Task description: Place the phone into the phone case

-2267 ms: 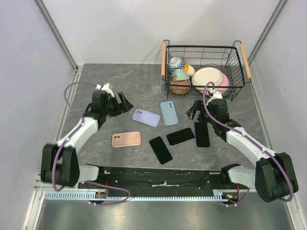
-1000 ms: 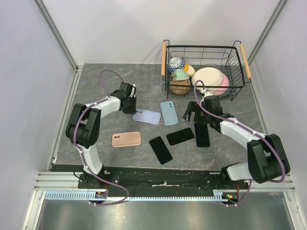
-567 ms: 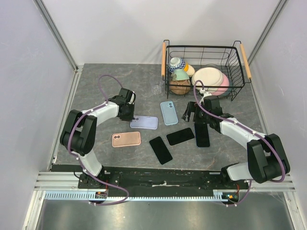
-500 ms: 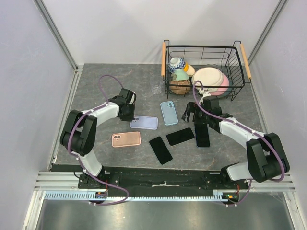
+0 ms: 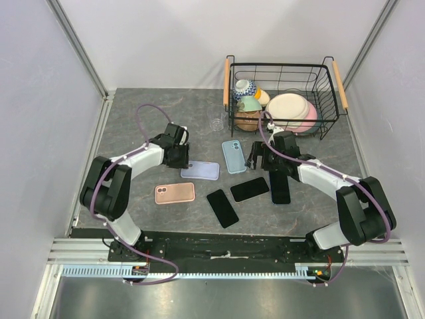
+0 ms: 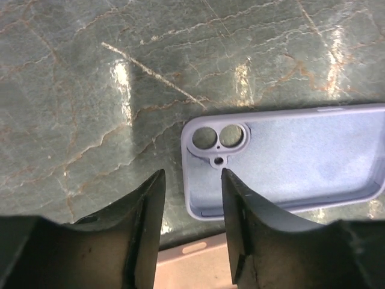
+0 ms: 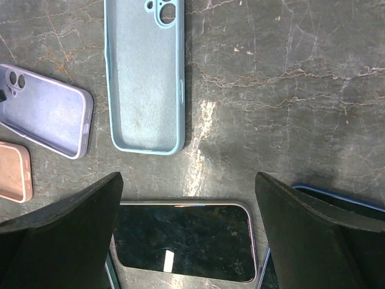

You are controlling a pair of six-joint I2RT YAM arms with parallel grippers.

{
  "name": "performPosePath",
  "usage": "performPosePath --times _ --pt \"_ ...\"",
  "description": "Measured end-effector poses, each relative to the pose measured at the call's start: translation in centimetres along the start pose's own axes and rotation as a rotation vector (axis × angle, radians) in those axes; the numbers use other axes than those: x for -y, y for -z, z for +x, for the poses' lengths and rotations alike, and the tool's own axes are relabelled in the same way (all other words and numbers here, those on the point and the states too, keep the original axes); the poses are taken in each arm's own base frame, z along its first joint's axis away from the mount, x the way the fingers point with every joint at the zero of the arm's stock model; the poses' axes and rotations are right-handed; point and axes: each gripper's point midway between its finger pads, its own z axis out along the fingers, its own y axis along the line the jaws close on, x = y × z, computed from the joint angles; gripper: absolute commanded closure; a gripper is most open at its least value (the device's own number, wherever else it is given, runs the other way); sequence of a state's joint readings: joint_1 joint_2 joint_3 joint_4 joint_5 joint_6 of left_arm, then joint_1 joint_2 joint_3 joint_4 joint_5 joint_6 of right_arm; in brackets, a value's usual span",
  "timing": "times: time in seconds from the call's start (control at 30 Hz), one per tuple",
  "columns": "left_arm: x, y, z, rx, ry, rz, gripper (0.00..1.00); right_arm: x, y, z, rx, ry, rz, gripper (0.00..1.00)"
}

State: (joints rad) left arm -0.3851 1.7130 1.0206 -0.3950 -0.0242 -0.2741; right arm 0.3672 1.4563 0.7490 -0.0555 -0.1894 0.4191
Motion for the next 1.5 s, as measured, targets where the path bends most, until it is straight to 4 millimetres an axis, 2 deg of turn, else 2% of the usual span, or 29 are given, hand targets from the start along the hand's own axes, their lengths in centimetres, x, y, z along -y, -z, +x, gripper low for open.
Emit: performPosePath --times 0.1,0.23,0.37,0.4,0.5,0.63,0.8,0.9,1.07,1.2,1.5 --pt "0.2 1.3 -0.2 0.038 0.002 0.003 0.46 -0.1 0.1 -0.3 0.002 0.008 0.003 0.02" --pt "1.6 4.6 -1.5 0.161 0.012 0.060 0.29 -0.2 0.3 -0.8 0.000 0.022 0.011 0.02" --pt "5.6 8.6 -2.5 0.309 0.018 0.298 0.27 -0.2 0.4 -1.0 0.001 0.028 0.015 0.02" --pt "7.4 9.7 -2.5 0.344 0.018 0.407 0.26 -0.1 0.4 -1.0 -0.001 0.028 0.024 0.02" --pt "10.7 10.7 -1.6 0.352 0.034 0.600 0.26 0.2 0.4 -0.9 -0.003 0.030 0.036 0.02" --pt "14.6 9.8 0.9 0.255 0.016 0.724 0.27 0.4 0.5 -0.6 -0.014 0.028 0.048 0.02" --pt "17.4 8.1 4.1 0.131 -0.004 0.773 0.27 0.8 0.6 -0.4 -0.022 0.030 0.065 0.02" --pt "17.9 7.4 5.1 0.089 -0.002 0.770 0.28 0.8 0.7 -0.4 -0.022 0.033 0.069 0.02" --pt "19.1 6.7 5.1 0.052 0.003 0.768 0.28 0.9 0.8 -0.1 -0.032 0.036 0.080 0.02" --pt "19.8 5.9 5.5 0.019 0.006 0.763 0.29 0.9 0.7 0.4 -0.048 0.040 0.084 0.06" --pt "20.0 3.7 7.8 -0.075 0.042 0.715 0.31 1.5 0.4 2.6 -0.114 0.040 0.113 0.07"
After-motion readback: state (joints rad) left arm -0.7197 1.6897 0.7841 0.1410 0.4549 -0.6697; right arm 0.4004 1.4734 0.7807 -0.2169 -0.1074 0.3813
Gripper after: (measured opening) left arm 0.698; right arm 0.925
